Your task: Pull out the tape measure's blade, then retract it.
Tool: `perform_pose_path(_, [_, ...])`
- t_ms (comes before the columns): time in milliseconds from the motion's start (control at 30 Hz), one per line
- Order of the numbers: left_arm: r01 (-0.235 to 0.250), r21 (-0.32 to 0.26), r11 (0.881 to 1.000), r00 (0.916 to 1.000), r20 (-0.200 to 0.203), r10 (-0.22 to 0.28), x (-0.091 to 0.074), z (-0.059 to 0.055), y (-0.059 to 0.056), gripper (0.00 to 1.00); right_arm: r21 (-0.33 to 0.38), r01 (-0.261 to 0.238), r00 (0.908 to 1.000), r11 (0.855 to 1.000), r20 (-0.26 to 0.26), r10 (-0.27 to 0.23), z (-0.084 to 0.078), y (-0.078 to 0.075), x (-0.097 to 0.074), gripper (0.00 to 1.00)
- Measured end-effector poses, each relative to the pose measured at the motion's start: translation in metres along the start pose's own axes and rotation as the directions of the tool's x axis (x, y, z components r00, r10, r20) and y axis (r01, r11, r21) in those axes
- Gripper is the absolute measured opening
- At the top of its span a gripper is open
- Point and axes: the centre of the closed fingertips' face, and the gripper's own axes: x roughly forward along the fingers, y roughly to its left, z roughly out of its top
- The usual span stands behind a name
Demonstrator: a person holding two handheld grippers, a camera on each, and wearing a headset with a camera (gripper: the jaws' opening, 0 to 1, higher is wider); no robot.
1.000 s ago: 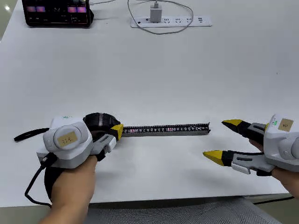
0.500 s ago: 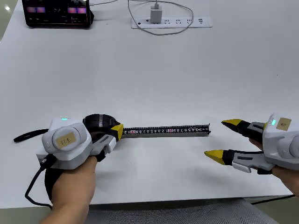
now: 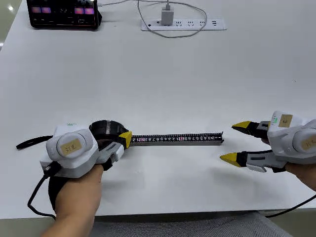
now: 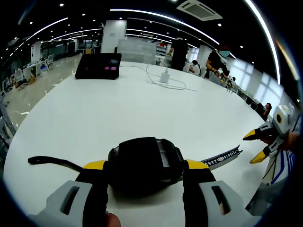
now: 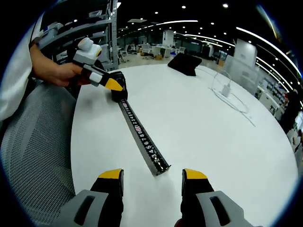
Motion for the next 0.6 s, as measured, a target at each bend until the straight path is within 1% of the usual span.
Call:
perform_pose_path(100, [0.001, 0.000, 1.000, 1.0000, -0.002, -0.001, 0.000, 0.000, 0.000, 0.60, -0.022, -0.024, 0.9994, 0.999, -0.024, 0.023, 0.001, 0.001, 0.001, 0.45])
perform_pose_path(133, [0.001, -0.001, 1.000, 1.0000, -0.002, -0.001, 0.000, 0.000, 0.000, 0.60, -0.033, -0.021, 0.9994, 0.999, -0.028, 0.020, 0.002, -0.001, 0.002, 0.44])
perform_pose_path(400, [0.003, -0.002, 1.000, 1.0000, -0.006, -0.003, 0.000, -0.001, 0.000, 0.60, -0.092, -0.066, 0.9956, 0.994, -0.073, 0.059, 0.003, -0.004, 0.006, 0.37])
perform_pose_path(600, [0.003, -0.002, 1.000, 1.0000, -0.008, -0.004, 0.000, -0.001, 0.000, 0.60, -0.108, -0.106, 0.9903, 0.988, -0.101, 0.095, 0.001, -0.006, 0.012, 0.31])
